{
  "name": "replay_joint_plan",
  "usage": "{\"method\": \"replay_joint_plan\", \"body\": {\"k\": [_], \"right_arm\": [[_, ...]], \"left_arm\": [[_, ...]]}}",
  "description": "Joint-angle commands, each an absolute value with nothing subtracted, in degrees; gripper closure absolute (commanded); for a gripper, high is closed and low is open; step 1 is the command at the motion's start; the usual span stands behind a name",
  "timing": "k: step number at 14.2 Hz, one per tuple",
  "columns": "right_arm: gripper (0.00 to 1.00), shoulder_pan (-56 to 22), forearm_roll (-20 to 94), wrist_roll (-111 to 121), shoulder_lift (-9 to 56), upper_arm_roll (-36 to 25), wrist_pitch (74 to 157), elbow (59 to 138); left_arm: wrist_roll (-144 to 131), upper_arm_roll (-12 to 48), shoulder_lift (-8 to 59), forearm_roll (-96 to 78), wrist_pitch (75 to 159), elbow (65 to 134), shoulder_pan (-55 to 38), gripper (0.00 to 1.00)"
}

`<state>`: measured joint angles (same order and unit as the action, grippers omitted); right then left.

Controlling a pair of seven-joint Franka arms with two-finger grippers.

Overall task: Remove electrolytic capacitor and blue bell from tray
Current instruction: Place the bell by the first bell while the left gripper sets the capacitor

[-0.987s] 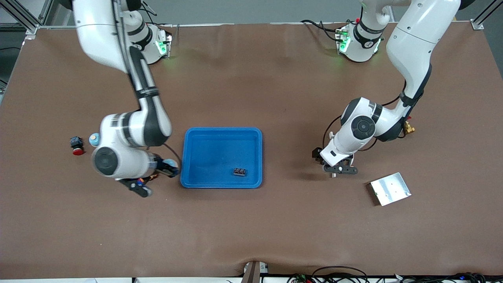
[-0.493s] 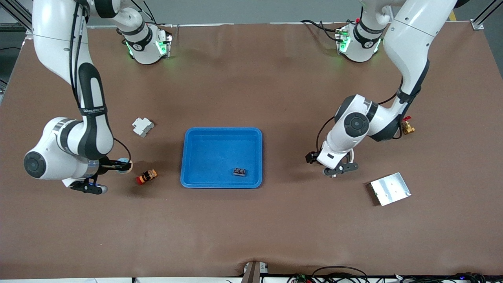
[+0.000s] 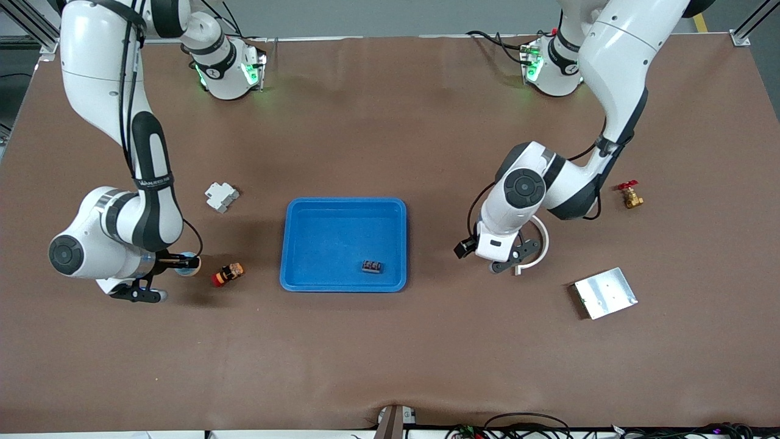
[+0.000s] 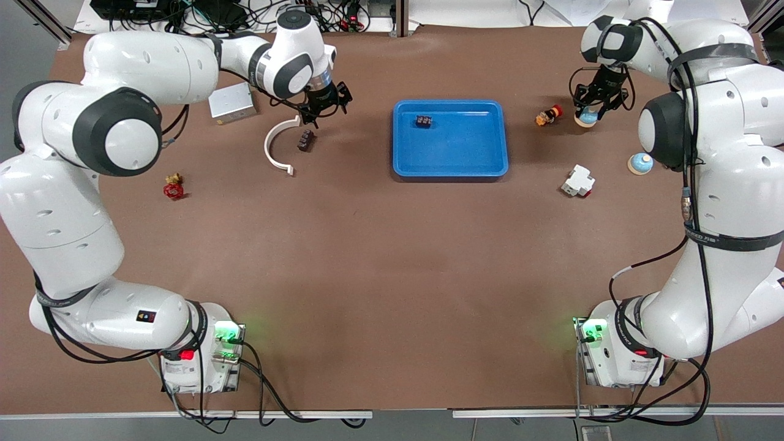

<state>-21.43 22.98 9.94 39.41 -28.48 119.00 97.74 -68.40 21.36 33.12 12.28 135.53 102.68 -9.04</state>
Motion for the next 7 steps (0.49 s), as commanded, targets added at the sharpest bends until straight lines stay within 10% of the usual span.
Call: {"method": "replay_joint_plan", "body": {"k": [1,7], "right_arm": [[0.0,-21.4,22.0,10.5,39.6,-28.6,119.7,98.0],[0.0,-21.9,21.9,10.0,35.7,-30.0,115.4,95.7]], "left_arm": [[-76.4,21.9,35.3,9.0,134.3,98.2,-10.1,0.0],[-101.2,20.4,41.3,8.2,134.2,86.8,-17.4,0.0]]}}
